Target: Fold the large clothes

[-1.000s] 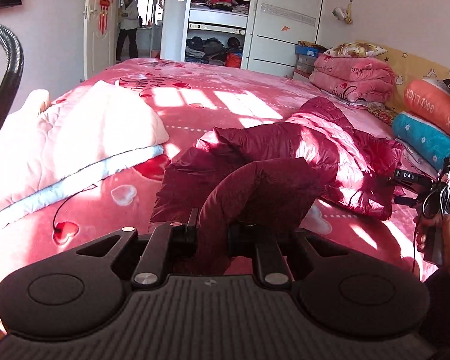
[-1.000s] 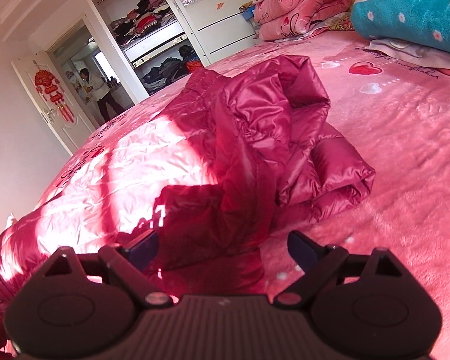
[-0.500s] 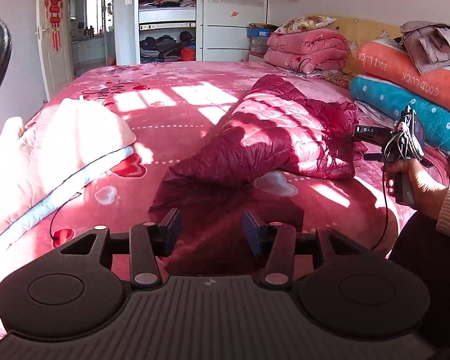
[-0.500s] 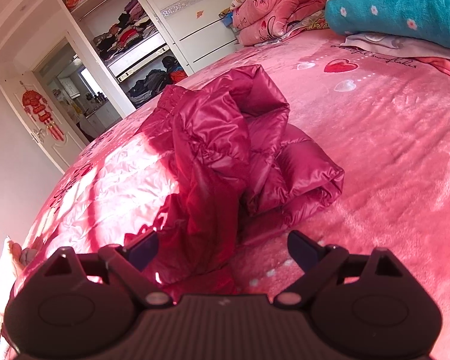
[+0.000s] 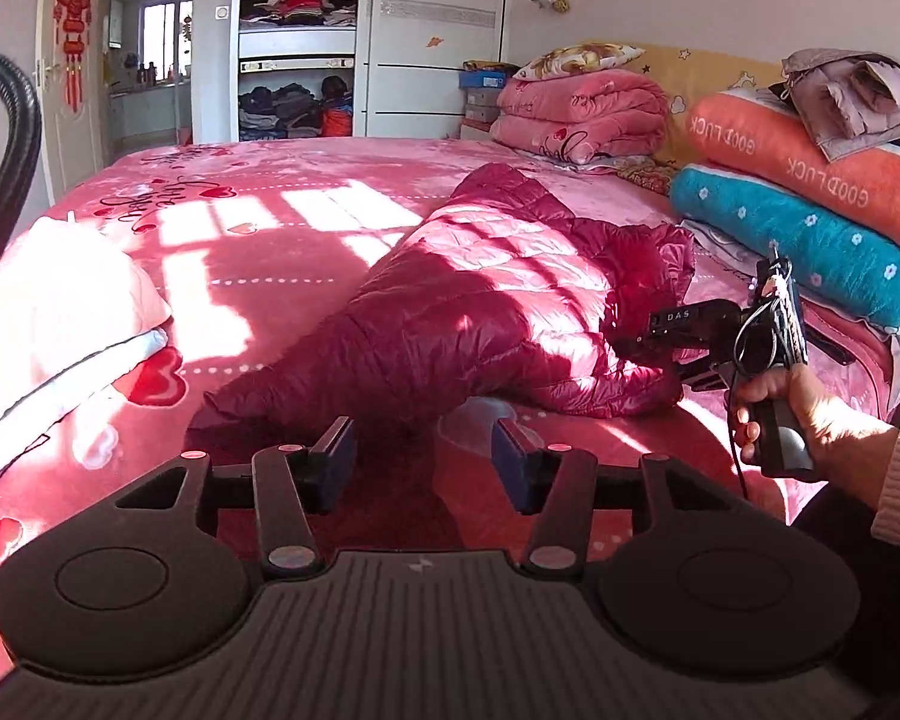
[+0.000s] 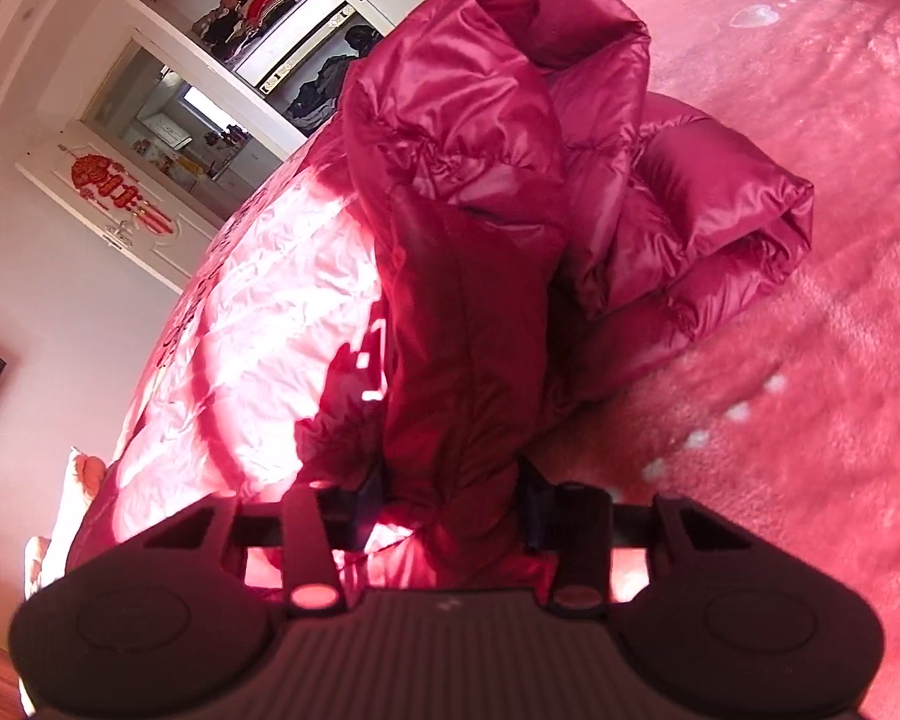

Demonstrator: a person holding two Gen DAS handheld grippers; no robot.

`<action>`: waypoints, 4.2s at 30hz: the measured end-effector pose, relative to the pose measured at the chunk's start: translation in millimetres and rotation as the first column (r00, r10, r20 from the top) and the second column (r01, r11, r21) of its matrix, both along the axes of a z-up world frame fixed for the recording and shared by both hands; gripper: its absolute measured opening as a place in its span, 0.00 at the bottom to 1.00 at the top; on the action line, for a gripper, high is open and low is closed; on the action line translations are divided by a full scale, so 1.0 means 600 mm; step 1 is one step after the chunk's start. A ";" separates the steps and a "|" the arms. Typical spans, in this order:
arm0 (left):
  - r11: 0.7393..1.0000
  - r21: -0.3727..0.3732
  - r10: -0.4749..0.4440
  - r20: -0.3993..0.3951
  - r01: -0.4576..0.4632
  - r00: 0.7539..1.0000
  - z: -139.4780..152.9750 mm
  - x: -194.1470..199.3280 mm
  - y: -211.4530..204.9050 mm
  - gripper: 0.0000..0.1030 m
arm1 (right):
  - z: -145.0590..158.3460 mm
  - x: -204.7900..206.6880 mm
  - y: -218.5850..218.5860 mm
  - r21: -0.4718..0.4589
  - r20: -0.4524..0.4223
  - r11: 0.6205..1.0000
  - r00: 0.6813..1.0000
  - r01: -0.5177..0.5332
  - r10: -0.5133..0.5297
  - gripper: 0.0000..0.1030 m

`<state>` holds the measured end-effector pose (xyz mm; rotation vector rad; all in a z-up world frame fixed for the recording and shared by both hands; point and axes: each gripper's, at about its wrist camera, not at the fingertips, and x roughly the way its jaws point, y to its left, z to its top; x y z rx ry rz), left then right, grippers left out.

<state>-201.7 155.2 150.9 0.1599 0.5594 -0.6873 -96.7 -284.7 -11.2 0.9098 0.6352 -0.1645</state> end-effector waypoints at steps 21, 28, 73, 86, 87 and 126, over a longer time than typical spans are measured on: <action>0.998 0.047 0.027 0.149 -0.035 0.989 -0.035 -0.007 -0.010 0.60 | 0.343 -0.073 0.097 -0.064 0.565 0.969 0.791 -0.240 0.234 0.08; 0.999 0.047 0.000 0.309 -0.016 0.951 -0.014 -0.037 -0.015 0.63 | 0.486 -0.091 0.153 -0.196 0.641 0.961 0.716 -0.197 0.277 0.08; 0.855 -0.450 -0.032 0.449 0.257 0.893 0.171 0.104 0.065 0.73 | 0.697 -0.287 0.204 -0.455 0.746 0.889 0.566 0.048 0.352 0.10; 0.934 -0.327 0.008 0.424 0.145 0.906 0.167 0.227 0.050 0.30 | 0.599 -0.087 0.098 -0.400 0.643 0.915 0.730 0.061 0.232 0.11; 0.939 -0.317 0.019 0.425 0.129 0.905 0.166 0.243 0.050 0.29 | 0.593 -0.068 0.092 -0.397 0.637 0.916 0.736 0.056 0.231 0.11; 0.955 -0.069 0.294 0.070 -0.290 0.953 0.005 0.492 0.026 0.81 | 0.280 0.063 0.008 -0.326 0.233 0.944 0.972 0.042 0.037 0.97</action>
